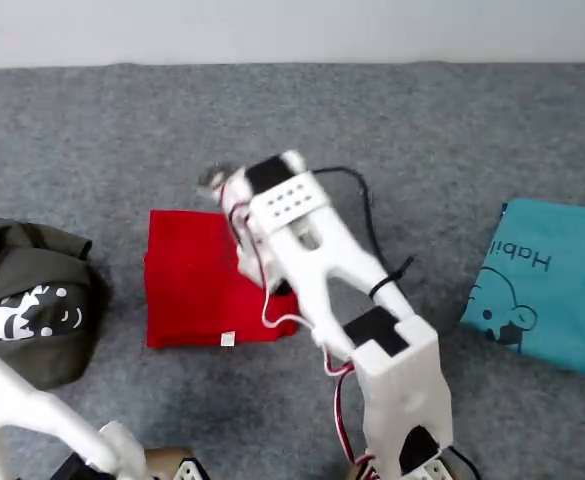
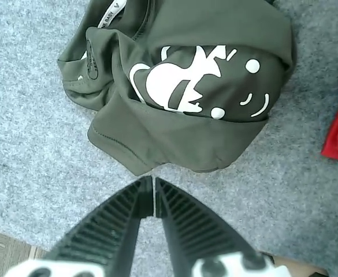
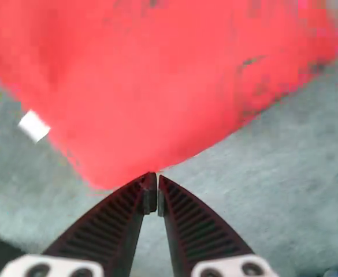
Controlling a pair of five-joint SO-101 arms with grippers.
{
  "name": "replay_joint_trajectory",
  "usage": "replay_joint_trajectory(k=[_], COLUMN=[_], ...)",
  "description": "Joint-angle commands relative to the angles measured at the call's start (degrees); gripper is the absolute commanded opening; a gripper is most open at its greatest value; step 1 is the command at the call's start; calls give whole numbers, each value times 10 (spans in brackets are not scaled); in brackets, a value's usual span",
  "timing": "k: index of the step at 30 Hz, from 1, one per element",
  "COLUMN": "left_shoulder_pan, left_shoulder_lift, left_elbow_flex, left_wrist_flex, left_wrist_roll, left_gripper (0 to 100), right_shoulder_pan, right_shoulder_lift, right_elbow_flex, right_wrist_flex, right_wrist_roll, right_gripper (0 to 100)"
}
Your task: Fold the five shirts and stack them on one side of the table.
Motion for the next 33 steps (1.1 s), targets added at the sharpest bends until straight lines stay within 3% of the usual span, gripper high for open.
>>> replay_joint_trajectory(k=[1, 6, 11, 19, 26, 29, 33], left_shoulder_pan=[4, 4, 4, 25, 66, 112, 230], left_shoulder_lift=[-17, -17, -17, -16, -17, -17, -16], left_elbow_flex=[-21, -21, -21, -21, -21, -5, 61], left_wrist_flex=[14, 14, 14, 13, 14, 15, 15], left_wrist_roll=[4, 4, 4, 4, 5, 3, 4], left_gripper=[16, 16, 16, 16, 16, 18, 19], right_shoulder_pan=[-22, 4, 34, 15, -19, -16, 17], right_shoulder_lift=[-36, 29, 74, -25, -67, -73, -102], right_elbow_flex=[35, 81, 101, 65, -19, -62, -70], right_wrist_flex=[12, -51, -39, 9, -9, 0, 27], right_wrist_roll=[-9, -7, -7, -9, -8, -10, -10], right_gripper=[10, 10, 10, 10, 11, 11, 10])
